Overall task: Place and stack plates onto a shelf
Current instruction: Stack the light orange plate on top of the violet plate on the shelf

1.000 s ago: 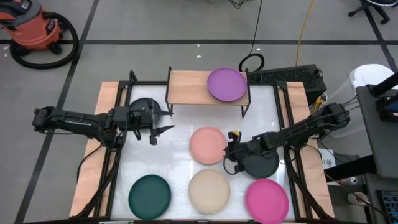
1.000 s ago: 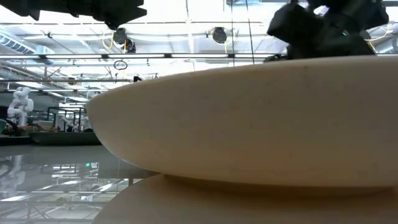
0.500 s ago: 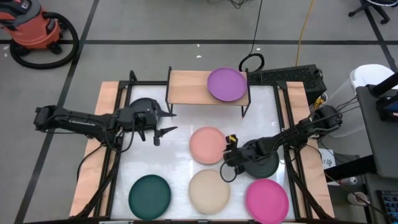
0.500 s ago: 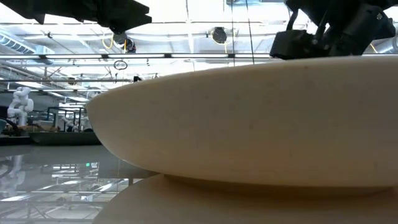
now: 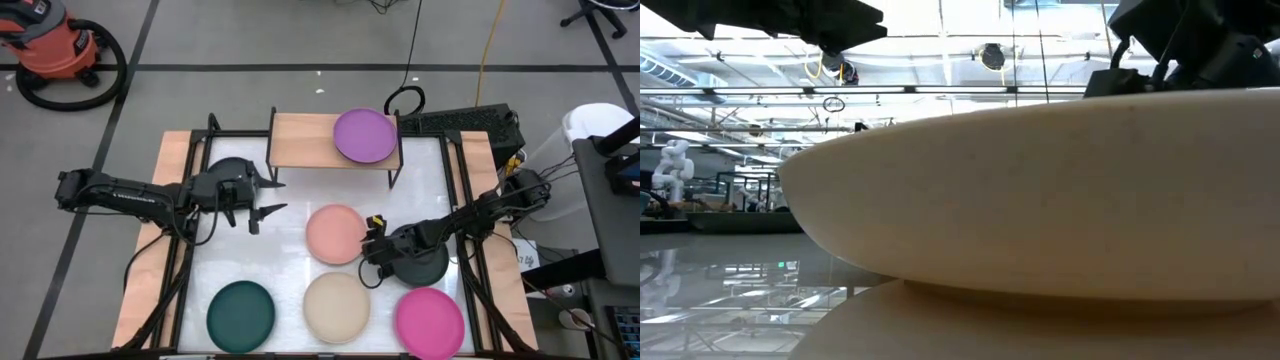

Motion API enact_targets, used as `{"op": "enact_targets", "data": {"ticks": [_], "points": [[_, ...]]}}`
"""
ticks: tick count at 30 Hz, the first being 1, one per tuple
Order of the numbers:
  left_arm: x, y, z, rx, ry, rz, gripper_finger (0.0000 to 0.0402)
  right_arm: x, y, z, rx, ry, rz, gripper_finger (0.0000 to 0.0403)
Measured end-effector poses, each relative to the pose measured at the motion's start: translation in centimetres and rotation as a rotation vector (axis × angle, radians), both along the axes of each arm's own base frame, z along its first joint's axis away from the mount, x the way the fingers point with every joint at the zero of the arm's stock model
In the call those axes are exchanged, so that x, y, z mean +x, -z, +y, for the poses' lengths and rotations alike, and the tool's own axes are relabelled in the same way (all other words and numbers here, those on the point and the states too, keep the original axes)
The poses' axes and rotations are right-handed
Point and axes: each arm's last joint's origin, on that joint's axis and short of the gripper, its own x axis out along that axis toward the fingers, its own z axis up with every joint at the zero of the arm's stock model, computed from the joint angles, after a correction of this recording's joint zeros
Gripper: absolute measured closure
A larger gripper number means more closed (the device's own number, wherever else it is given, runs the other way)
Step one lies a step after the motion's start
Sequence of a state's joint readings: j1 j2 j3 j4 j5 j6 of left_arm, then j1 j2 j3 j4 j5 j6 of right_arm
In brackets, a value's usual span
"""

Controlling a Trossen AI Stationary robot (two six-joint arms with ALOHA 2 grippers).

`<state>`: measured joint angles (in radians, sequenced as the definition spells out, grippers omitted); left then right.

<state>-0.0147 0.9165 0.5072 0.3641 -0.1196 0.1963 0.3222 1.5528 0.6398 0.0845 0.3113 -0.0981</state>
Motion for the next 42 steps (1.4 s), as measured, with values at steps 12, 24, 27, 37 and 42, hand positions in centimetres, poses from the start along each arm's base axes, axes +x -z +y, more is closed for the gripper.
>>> {"op": "enact_targets", "data": {"ticks": [12, 24, 27, 37, 42], "points": [[0.00, 0.01, 0.00, -0.009, 0.000, 0.000, 0.0158, 0.10, -0.08, 0.02, -0.017, -0.021, -0.012, 0.0250], [0.00, 0.01, 0.00, -0.031, -0.001, -0.002, 0.0158, 0.09, -0.07, 0.00, -0.016, -0.017, -0.013, 0.0250], [0.00, 0.02, 0.00, -0.046, -0.001, -0.003, 0.0158, 0.10, -0.07, 0.00, -0.016, -0.017, -0.013, 0.0250], [-0.01, 0.21, 0.00, -0.083, -0.003, 0.014, 0.0158, 0.25, -0.21, 0.05, -0.004, -0.011, -0.035, 0.0250], [-0.01, 0.22, 0.00, -0.099, -0.004, 0.013, 0.0158, 0.52, -0.45, 0.14, -0.001, -0.020, -0.071, 0.0250]]}}
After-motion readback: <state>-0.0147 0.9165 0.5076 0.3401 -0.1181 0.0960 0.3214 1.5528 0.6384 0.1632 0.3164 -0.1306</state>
